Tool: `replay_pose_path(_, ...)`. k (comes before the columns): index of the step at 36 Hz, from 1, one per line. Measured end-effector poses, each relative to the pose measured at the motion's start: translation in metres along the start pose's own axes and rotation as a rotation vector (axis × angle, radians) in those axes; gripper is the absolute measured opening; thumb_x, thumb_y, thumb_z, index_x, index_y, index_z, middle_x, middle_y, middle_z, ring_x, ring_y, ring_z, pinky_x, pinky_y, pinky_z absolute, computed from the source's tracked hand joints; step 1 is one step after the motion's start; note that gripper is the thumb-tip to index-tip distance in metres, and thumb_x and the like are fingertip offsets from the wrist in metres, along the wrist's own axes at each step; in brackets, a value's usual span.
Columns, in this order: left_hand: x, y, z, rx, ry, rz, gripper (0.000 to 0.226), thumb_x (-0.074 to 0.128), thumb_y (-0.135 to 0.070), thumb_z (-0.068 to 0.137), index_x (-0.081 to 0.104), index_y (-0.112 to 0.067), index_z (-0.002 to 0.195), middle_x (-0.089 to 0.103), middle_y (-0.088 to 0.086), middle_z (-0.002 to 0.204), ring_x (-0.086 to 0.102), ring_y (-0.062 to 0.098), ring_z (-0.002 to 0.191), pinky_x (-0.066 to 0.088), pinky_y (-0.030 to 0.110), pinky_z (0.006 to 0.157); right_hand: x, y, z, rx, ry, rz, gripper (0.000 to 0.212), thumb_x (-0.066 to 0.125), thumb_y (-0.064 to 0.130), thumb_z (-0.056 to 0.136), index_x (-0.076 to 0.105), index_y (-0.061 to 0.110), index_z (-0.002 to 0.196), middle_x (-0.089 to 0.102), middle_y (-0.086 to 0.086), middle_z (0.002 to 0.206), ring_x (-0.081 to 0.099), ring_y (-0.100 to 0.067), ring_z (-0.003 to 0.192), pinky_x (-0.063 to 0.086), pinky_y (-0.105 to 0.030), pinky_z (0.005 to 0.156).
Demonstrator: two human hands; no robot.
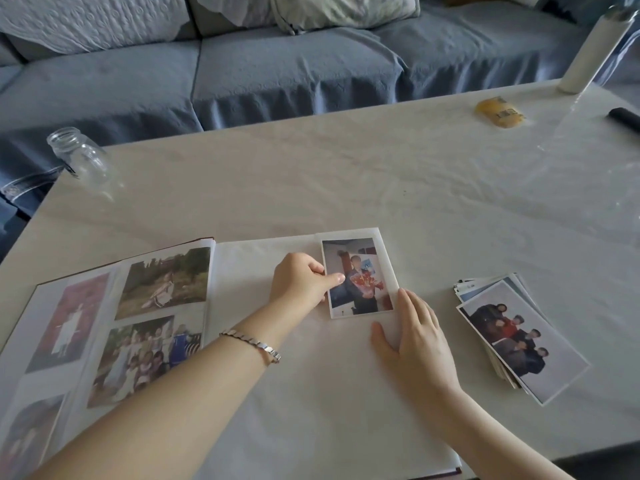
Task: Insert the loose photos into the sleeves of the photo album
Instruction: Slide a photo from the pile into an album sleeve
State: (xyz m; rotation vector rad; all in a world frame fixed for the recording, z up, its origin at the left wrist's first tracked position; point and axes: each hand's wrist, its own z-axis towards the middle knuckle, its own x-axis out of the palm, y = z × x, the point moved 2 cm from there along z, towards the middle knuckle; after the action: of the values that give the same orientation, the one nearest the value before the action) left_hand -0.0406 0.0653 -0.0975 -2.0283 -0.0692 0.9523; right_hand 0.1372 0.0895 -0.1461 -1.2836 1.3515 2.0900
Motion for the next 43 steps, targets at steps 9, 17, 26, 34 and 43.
replay_pose_path(9, 0.012, 0.003, 0.002, -0.142, -0.001, -0.278, 0.027, 0.075, 0.005, 0.073, 0.056, -0.007, 0.087, 0.062, 0.007, 0.073, 0.059, 0.015, 0.048, 0.056, 0.029, 0.061, -0.002, 0.003, -0.001, 0.048, 0.053, -0.014, 0.063, 0.045, 0.041, 0.082, 0.041, 0.009, 0.136, 0.047, -0.001, 0.135, 0.035, -0.016, 0.129, 0.02, -0.015, 0.1)
replay_pose_path(17, 0.012, 0.003, 0.006, -0.184, 0.081, -0.317, 0.021, 0.072, 0.004, 0.077, 0.055, -0.007, 0.073, 0.058, 0.007, 0.068, 0.057, 0.016, 0.053, 0.055, 0.027, 0.057, -0.002, 0.003, -0.002, 0.098, 0.058, -0.014, 0.071, 0.04, 0.044, 0.078, 0.044, 0.002, 0.135, 0.051, -0.008, 0.133, 0.041, -0.023, 0.127, 0.018, -0.016, 0.1)
replay_pose_path(26, 0.018, 0.007, -0.001, 0.006, 0.019, -0.144, 0.032, 0.077, -0.006, 0.072, 0.052, -0.025, 0.073, 0.061, -0.002, 0.07, 0.055, 0.018, 0.059, 0.049, 0.029, 0.065, -0.005, 0.005, -0.001, 0.086, 0.068, 0.001, 0.063, 0.054, 0.033, 0.089, 0.033, 0.008, 0.142, 0.042, 0.0, 0.14, 0.031, -0.015, 0.132, 0.016, -0.014, 0.103)
replay_pose_path(34, 0.013, 0.008, 0.006, 0.011, 0.088, -0.097, 0.031, 0.075, -0.004, 0.075, 0.049, -0.02, 0.072, 0.061, -0.002, 0.066, 0.05, 0.01, 0.052, 0.042, 0.023, 0.057, -0.005, 0.004, 0.0, 0.09, 0.078, -0.004, 0.062, 0.055, 0.032, 0.088, 0.033, 0.01, 0.142, 0.043, 0.0, 0.139, 0.032, -0.014, 0.131, 0.018, -0.016, 0.103)
replay_pose_path(43, 0.012, 0.001, 0.01, 0.059, 0.152, 0.011, 0.027, 0.074, -0.007, 0.077, 0.049, -0.019, 0.078, 0.064, 0.004, 0.078, 0.05, 0.011, 0.052, 0.044, 0.02, 0.054, -0.006, 0.004, 0.0, 0.103, 0.078, 0.004, 0.062, 0.055, 0.032, 0.089, 0.033, 0.01, 0.142, 0.042, 0.001, 0.139, 0.031, -0.014, 0.131, 0.018, -0.015, 0.102)
